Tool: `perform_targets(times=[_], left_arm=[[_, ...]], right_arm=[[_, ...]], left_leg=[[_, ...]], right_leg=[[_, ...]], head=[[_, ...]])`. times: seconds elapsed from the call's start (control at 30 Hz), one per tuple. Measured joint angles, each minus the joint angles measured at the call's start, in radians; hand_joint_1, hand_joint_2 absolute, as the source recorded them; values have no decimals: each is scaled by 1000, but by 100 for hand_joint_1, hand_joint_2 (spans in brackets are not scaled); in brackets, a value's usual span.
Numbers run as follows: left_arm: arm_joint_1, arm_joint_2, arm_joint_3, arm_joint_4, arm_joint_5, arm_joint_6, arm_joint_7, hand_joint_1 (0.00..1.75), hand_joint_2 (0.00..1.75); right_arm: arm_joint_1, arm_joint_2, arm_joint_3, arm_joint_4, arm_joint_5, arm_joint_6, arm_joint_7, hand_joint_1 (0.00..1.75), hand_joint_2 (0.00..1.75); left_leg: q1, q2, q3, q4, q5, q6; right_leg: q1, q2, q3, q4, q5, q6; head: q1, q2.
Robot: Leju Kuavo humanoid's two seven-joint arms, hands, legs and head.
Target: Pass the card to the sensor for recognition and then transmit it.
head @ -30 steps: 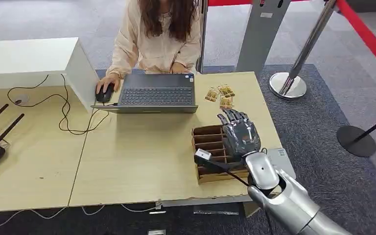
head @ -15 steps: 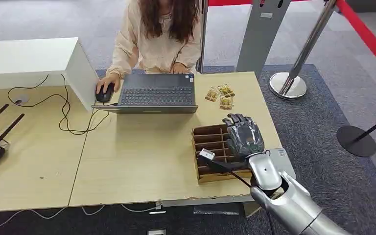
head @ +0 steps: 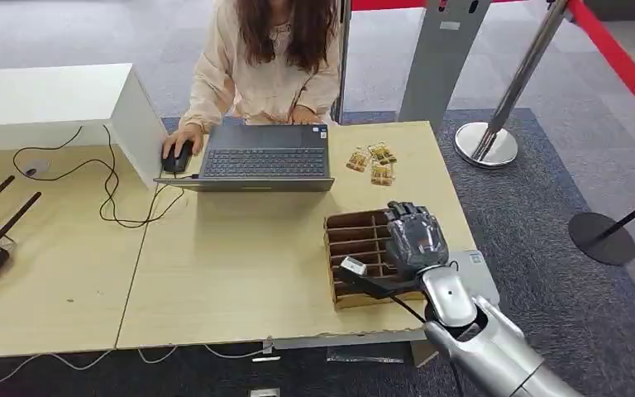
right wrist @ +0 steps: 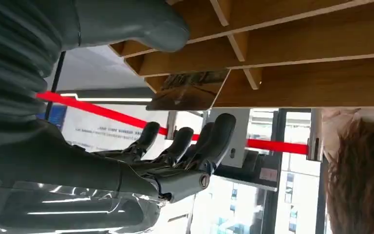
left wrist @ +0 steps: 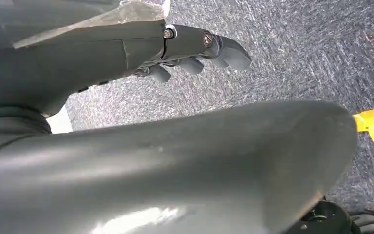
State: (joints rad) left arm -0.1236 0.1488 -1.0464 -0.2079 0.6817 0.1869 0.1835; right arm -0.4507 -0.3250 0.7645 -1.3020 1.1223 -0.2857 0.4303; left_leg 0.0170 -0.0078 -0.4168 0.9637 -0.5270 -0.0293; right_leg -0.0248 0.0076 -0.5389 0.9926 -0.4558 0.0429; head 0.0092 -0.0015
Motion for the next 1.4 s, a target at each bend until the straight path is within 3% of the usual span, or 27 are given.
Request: perform_targets(times=[0.23,1.4], left_arm=[[1,0,0,0,1,1,-1,0,0],[4,-2,18,0,11,3,-18,0,0]], right_arm=[[1,1,-2,11,2,-15,-3,103,175],[-7,15,-16,33,40,-18,-16,87,175]], left_leg=[[0,0,0,0,0,0],[0,0,2,0,0,0]], right_leg=[[0,0,0,0,0,0],[0,0,2,0,1,0]], head=[[0,0],[0,0]])
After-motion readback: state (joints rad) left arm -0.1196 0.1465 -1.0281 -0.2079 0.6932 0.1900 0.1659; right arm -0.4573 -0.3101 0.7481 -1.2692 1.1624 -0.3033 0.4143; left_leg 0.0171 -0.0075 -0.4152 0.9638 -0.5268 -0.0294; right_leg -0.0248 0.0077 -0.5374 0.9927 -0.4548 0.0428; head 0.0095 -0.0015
